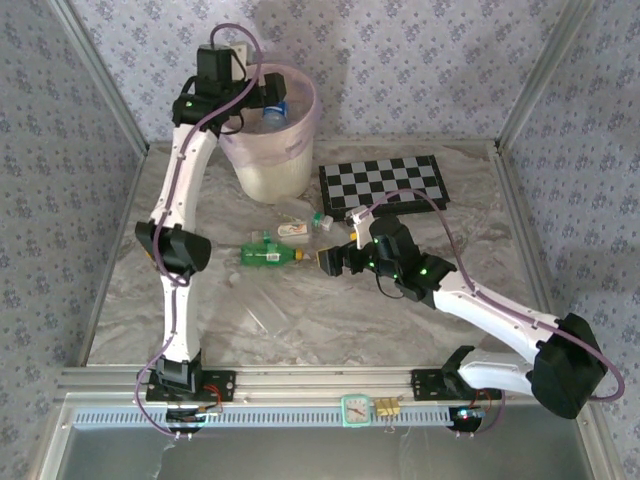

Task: Put the plastic bottles in the bin

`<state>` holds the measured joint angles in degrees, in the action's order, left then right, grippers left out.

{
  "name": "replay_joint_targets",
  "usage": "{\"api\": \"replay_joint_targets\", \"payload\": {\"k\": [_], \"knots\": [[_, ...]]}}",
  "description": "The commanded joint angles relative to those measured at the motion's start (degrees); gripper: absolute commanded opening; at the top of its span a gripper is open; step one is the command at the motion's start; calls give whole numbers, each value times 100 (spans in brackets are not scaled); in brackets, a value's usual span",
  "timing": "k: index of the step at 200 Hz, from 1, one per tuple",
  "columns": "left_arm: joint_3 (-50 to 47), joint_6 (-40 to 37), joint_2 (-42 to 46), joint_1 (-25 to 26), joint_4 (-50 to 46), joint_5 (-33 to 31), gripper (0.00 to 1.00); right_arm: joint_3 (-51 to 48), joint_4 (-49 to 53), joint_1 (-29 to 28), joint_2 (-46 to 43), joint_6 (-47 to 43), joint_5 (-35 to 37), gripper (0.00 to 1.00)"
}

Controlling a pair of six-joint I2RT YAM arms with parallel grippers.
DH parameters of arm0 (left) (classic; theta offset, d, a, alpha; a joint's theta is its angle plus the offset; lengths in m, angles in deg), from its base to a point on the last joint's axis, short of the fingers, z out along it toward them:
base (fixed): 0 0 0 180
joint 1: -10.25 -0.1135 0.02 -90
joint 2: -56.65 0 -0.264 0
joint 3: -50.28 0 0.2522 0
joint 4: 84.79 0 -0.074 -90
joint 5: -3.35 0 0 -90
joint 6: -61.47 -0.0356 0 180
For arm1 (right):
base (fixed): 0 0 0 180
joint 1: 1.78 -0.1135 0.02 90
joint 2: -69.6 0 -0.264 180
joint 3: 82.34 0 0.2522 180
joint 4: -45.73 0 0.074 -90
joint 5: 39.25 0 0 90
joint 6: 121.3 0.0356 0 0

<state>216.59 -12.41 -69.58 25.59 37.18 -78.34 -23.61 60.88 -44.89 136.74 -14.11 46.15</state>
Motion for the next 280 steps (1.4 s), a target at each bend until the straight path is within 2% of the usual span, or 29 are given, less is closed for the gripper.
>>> {"api": "replay_joint_targets", "payload": {"k": [1,25,58,90,144,169,201,242,280], "knots": [[-380,-247,961,230,-113,-5,100,-66,-193,70,-16,-5,176,100],[-1984,-533,2022,584,276,-370,100,-58,-247,185,-7,-56,187,100],[-5006,-368,3773,971,1409,-810,100,-112,-304,401,71,-62,272,100],[-7233,663,5223,1098,1749,-972,100,-284,-539,526,108,114,615,100],[-10022,2767,6893,1831,1021,-1704,100,-493,-1073,716,349,562,919,100],[-10883,3808,7450,2336,616,-2064,100,-434,-1136,743,499,627,899,100],[-11514,4610,7643,2886,238,-2188,100,-341,-1062,754,631,653,876,100],[-11879,4988,7192,3134,691,-1724,100,-389,-1044,752,669,711,881,100],[-11636,4861,6445,3140,784,-1851,100,-384,-1026,751,666,742,810,100]]}}
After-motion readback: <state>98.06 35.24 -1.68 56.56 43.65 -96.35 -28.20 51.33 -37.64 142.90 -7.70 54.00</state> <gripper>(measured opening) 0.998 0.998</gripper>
